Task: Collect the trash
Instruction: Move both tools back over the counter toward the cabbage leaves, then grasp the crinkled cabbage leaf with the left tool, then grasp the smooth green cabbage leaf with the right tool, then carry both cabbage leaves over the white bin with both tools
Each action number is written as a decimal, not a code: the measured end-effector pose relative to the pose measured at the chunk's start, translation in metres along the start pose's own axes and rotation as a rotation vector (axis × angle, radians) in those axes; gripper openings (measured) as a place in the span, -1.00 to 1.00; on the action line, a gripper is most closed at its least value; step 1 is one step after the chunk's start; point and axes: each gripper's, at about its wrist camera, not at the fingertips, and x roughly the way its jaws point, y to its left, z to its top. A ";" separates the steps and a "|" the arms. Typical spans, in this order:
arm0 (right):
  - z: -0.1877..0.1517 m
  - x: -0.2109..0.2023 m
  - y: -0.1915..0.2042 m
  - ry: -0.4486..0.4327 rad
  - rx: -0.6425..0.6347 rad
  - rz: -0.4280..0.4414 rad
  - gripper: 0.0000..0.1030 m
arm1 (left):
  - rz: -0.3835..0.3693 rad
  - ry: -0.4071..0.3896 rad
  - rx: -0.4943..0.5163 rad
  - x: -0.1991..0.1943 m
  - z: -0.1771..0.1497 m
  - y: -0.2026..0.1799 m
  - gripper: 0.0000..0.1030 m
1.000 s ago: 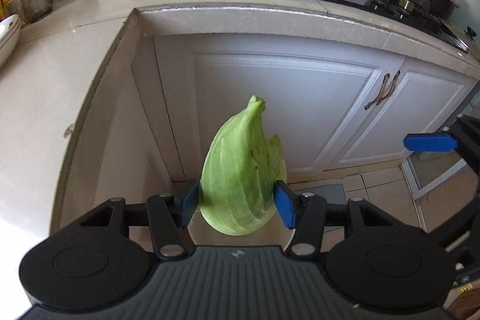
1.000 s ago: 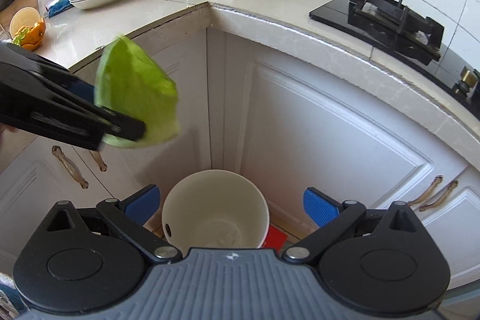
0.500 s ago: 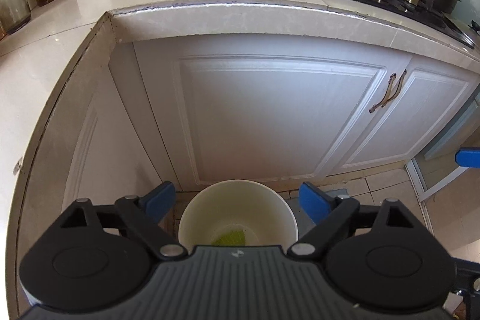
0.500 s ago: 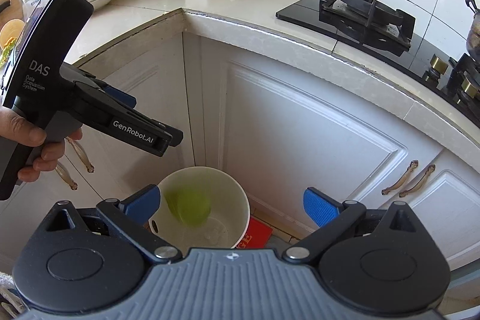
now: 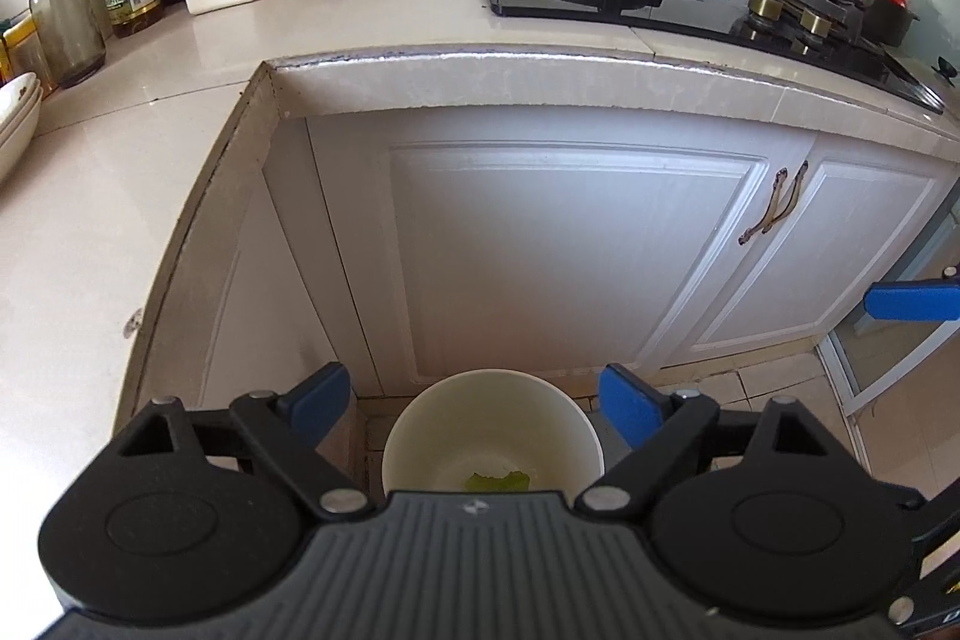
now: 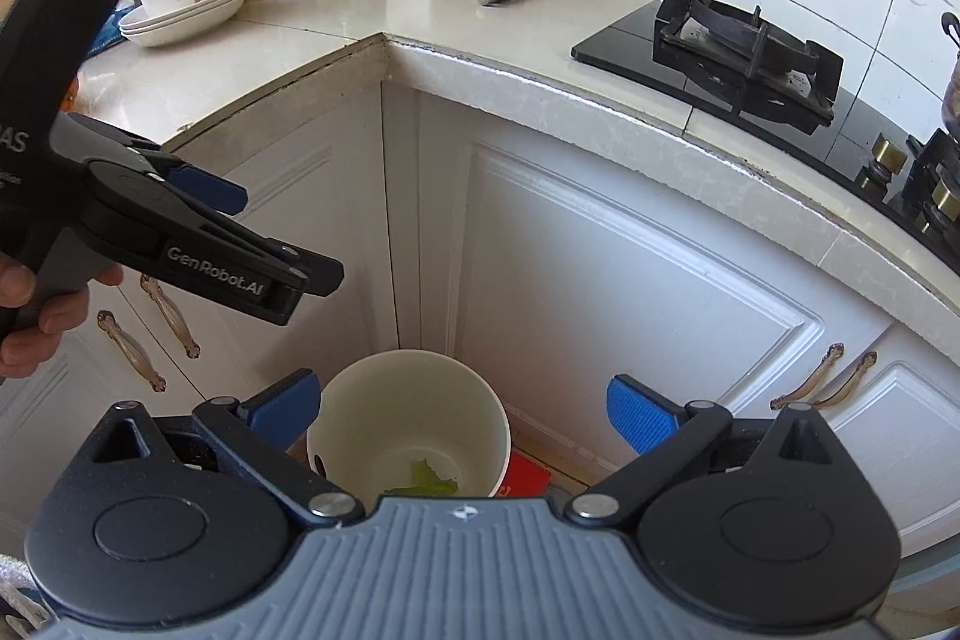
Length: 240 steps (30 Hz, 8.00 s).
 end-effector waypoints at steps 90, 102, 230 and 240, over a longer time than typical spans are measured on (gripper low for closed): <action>0.130 0.035 0.256 -0.046 -0.477 0.448 1.00 | 0.440 -0.150 -0.719 -0.171 -0.138 0.319 -0.08; 0.129 0.034 0.260 -0.044 -0.478 0.451 1.00 | 0.437 -0.168 -0.697 -0.175 -0.134 0.319 -0.34; 0.112 -0.025 0.237 -0.158 -0.458 0.487 -0.40 | 0.268 -0.169 -0.365 -0.237 -0.106 0.186 -0.53; 0.073 -0.025 0.144 -0.101 -0.281 0.284 -0.39 | 0.077 -0.159 -0.198 -0.186 -0.058 0.123 -0.53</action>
